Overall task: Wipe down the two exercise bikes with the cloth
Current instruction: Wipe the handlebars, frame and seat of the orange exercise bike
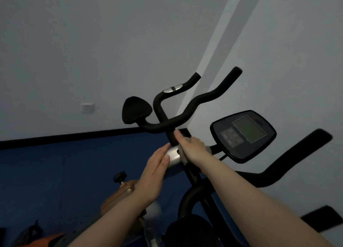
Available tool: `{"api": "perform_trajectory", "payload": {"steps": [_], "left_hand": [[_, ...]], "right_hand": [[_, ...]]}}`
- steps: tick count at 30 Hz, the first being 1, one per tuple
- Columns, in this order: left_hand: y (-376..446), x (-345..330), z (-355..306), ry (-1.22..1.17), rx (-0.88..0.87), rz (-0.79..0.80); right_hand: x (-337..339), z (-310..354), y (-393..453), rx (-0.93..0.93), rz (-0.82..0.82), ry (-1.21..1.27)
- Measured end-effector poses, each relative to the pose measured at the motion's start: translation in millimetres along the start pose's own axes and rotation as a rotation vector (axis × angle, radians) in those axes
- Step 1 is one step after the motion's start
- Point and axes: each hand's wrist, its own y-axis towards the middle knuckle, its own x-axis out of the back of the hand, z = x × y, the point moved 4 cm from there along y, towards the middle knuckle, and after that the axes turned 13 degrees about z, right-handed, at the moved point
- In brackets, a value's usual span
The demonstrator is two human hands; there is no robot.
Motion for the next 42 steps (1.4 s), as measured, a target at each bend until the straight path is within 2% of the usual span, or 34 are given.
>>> {"api": "perform_trajectory", "payload": {"steps": [3, 7, 10, 13, 16, 22, 25, 30, 34, 38, 42], "left_hand": [[-2, 2, -3, 0.023, 0.015, 0.026], [-2, 13, -9, 0.02, 0.089, 0.095], [3, 23, -19, 0.136, 0.084, 0.113], [0, 23, -34, 0.233, 0.03, 0.139], [-5, 16, -53, 0.238, -0.059, 0.194], [-3, -3, -87, 0.289, -0.234, 0.359], [-4, -11, -95, 0.365, -0.283, 0.405], [-11, -17, -99, 0.371, -0.303, 0.331], [-10, -25, -104, 0.387, -0.252, 0.345], [-15, -34, -110, 0.356, -0.245, 0.242], [-21, -49, -117, 0.361, -0.259, 0.2]], "right_hand": [[2, 2, -2, 0.003, 0.035, 0.035], [5, -1, -23, 0.127, -0.033, 0.05], [9, -4, -44, 0.199, -0.087, -0.089], [17, -5, -69, 0.269, -0.226, -0.21], [29, -4, -93, 0.344, -0.257, -0.095], [36, -13, -131, 0.43, -0.08, 0.184], [35, -20, -142, 0.462, -0.059, 0.358], [34, -31, -157, 0.477, 0.026, 0.506], [37, -44, -160, 0.488, 0.081, 0.548], [40, -58, -167, 0.516, 0.003, 0.556], [30, -74, -176, 0.556, -0.049, 0.413]]}}
